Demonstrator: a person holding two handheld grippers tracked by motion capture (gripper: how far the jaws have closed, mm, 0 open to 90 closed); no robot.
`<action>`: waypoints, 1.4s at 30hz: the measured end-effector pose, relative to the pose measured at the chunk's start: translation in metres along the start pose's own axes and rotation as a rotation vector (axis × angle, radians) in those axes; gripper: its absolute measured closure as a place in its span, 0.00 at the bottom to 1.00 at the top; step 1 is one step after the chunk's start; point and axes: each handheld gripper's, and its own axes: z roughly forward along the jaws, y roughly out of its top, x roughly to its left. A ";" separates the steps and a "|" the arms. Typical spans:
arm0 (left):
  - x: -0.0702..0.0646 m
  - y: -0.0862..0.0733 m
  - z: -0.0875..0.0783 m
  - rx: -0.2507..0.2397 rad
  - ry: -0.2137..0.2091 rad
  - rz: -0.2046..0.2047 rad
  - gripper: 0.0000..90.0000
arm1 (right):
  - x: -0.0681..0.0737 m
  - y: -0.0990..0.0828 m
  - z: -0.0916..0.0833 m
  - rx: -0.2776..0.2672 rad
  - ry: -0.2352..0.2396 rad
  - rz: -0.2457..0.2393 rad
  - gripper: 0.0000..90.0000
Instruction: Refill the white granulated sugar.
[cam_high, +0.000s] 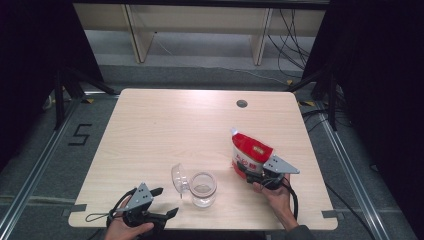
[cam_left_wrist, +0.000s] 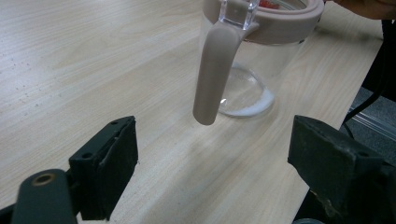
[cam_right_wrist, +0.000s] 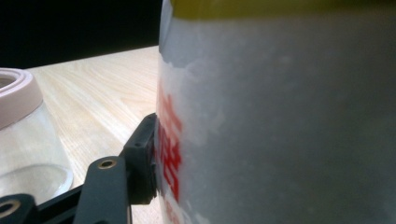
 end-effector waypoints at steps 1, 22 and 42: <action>0.001 0.000 -0.001 0.007 0.001 0.007 0.17 | 0.000 0.000 0.000 0.000 0.000 0.000 0.46; 0.001 0.001 -0.003 0.003 0.004 0.002 0.18 | 0.031 0.034 -0.040 0.023 -0.044 -0.232 0.47; 0.003 0.001 -0.004 0.016 0.012 0.024 0.17 | 0.085 0.051 -0.060 0.221 -0.126 -0.750 0.48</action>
